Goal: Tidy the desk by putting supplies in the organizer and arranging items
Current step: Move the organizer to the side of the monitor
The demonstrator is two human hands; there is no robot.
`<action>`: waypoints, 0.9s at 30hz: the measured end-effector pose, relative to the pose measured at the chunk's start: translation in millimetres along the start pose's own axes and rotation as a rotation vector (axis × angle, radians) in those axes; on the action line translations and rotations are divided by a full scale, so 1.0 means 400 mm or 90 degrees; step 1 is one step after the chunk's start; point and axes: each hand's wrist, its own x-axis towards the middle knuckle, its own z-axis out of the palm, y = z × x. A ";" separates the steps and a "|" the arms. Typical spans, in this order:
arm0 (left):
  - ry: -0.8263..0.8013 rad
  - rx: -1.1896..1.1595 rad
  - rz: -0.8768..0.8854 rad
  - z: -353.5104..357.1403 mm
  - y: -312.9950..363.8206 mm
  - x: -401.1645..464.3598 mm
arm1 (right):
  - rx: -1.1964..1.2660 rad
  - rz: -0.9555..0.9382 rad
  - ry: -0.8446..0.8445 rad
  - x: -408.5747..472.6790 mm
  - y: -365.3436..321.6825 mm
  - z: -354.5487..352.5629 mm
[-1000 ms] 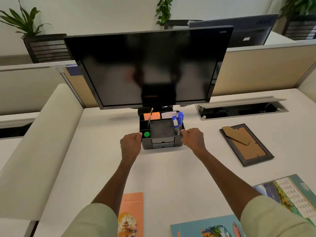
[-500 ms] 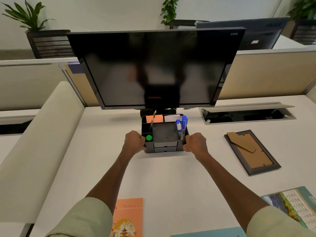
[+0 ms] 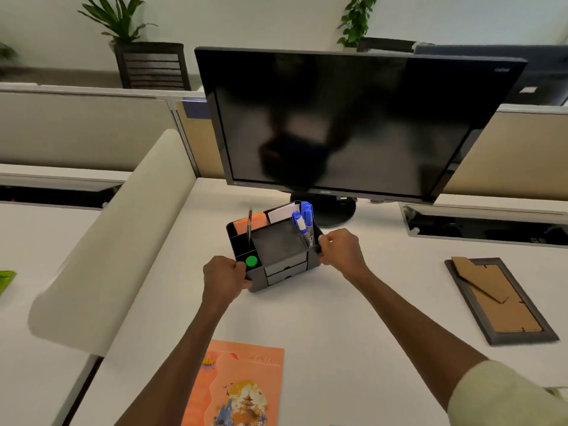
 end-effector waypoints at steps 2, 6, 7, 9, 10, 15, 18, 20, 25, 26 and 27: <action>0.050 -0.011 0.004 -0.033 -0.026 -0.003 | 0.050 -0.037 -0.024 -0.004 -0.055 0.034; 0.146 -0.036 -0.027 -0.073 -0.056 0.001 | 0.145 -0.060 -0.084 -0.025 -0.168 0.092; 0.171 -0.043 -0.037 -0.081 -0.061 0.006 | 0.153 -0.071 -0.107 -0.030 -0.194 0.106; 0.213 -0.051 -0.051 -0.088 -0.069 0.015 | 0.141 -0.107 -0.158 -0.038 -0.237 0.132; 0.231 -0.054 -0.057 -0.090 -0.071 0.020 | 0.128 -0.124 -0.184 -0.041 -0.256 0.149; 0.300 -0.099 -0.107 -0.086 -0.081 0.052 | 0.075 -0.194 -0.267 -0.056 -0.328 0.213; 0.346 -0.108 -0.129 -0.073 -0.091 0.080 | 0.027 -0.233 -0.306 -0.067 -0.353 0.232; 0.363 -0.108 -0.157 -0.067 -0.079 0.089 | -0.005 -0.258 -0.330 -0.070 -0.367 0.239; 0.398 -0.171 -0.197 -0.072 -0.035 0.097 | -0.025 -0.272 -0.380 -0.066 -0.392 0.259; 0.407 -0.184 -0.204 -0.072 -0.033 0.103 | -0.028 -0.268 -0.387 -0.066 -0.396 0.263; 0.410 -0.191 -0.211 -0.074 -0.029 0.109 | -0.032 -0.265 -0.393 -0.068 -0.399 0.268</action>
